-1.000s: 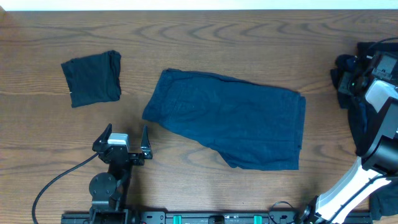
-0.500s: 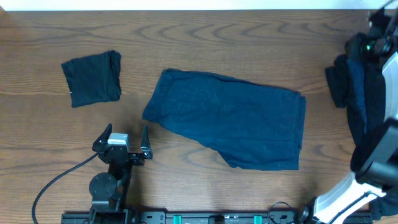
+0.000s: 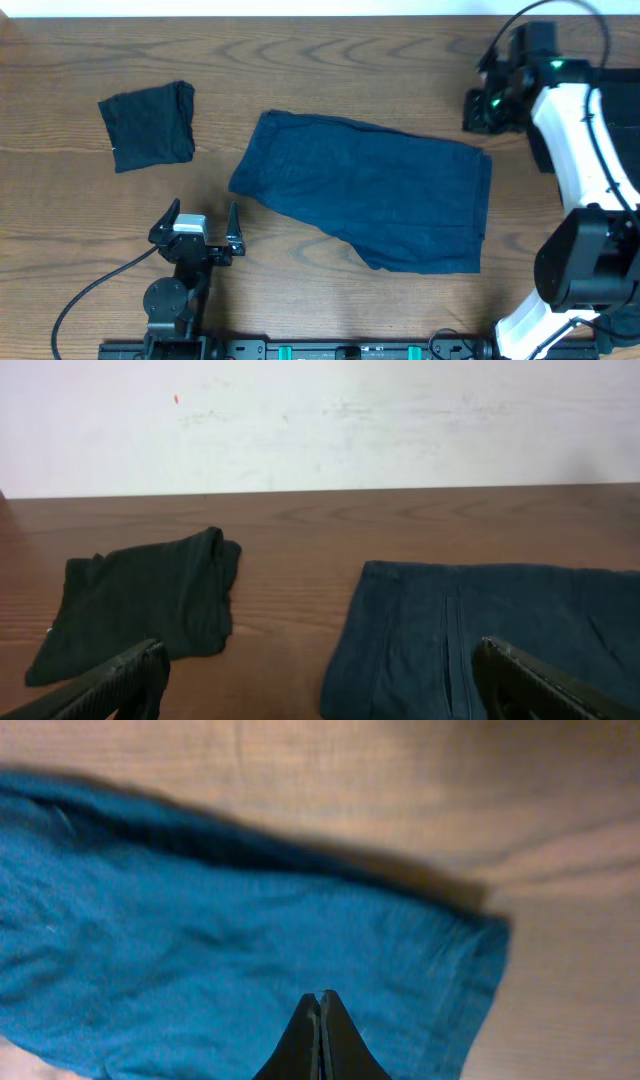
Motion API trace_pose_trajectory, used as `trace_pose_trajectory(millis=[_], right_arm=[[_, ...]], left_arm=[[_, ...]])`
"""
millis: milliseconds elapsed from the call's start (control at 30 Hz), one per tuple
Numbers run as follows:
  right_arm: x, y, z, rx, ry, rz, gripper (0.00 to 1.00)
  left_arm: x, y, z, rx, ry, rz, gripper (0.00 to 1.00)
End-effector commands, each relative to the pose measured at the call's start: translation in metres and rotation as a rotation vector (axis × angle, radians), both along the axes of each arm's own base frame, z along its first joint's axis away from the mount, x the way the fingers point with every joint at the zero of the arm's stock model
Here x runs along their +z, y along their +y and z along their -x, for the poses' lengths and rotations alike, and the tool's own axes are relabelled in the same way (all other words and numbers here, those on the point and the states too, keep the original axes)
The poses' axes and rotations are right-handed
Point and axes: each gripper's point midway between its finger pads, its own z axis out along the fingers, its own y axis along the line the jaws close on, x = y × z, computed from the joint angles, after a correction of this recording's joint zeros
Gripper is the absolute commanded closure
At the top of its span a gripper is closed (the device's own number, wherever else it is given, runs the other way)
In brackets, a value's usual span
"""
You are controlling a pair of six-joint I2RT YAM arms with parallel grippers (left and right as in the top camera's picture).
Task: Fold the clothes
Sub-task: 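Grasp the right corner of the navy shorts with the right gripper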
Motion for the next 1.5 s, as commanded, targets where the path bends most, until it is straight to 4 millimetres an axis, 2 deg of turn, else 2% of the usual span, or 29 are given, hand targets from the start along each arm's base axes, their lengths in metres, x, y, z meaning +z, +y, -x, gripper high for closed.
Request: trace_pose_trajectory(millis=[0,100,233,267,367,533,700,900,1000,1067,1167,1233,1367,1467], right_arm=[[-0.043,-0.007,0.028,-0.075,0.129,0.115,0.99],[-0.07,-0.005,0.039,-0.072,0.151,0.138,0.99],[-0.104,-0.001,0.042,-0.061,0.112,0.136,0.99],[-0.117,-0.001,0.041,-0.062,0.08,0.134,0.99],[-0.131,-0.007,0.038,-0.076,0.031,0.167,0.99],[-0.145,-0.023,0.029,-0.115,-0.065,0.249,0.99],[-0.151,-0.023,0.018,-0.129,-0.169,0.24,0.99],[-0.148,-0.022,0.006,-0.139,-0.245,0.23,0.99],[-0.14,-0.022,-0.003,-0.139,-0.286,0.227,0.99],[-0.125,-0.018,-0.013,-0.117,-0.323,0.216,0.99],[-0.082,-0.009,-0.026,-0.092,-0.394,0.168,0.99],[-0.047,-0.002,-0.028,-0.077,-0.435,0.128,0.99],[0.0,0.005,-0.01,-0.057,-0.457,0.084,0.97],[0.011,0.004,0.018,-0.074,-0.396,0.076,0.95]], left_arm=[[-0.015,-0.004,0.001,-0.021,0.043,-0.009,0.02],[-0.015,-0.004,0.001,-0.021,0.043,-0.009,0.02],[-0.015,-0.004,0.001,-0.021,0.043,-0.009,0.02],[-0.015,-0.004,0.001,-0.021,0.043,-0.009,0.02],[-0.015,-0.004,0.001,-0.021,0.043,-0.009,0.02],[-0.015,-0.004,0.001,-0.021,0.043,-0.009,0.02],[-0.015,-0.004,0.001,-0.021,0.043,-0.009,0.02],[-0.015,-0.004,0.001,-0.021,0.043,-0.009,0.02],[-0.015,-0.004,0.001,-0.021,0.043,-0.009,0.02],[-0.015,-0.004,0.001,-0.021,0.043,-0.009,0.02],[-0.015,-0.004,0.001,-0.021,0.043,-0.009,0.02],[-0.015,-0.004,0.001,-0.021,0.043,-0.009,0.02],[-0.015,-0.004,0.001,-0.021,0.043,-0.009,0.02],[-0.015,-0.004,0.001,-0.021,0.043,-0.009,0.02]])
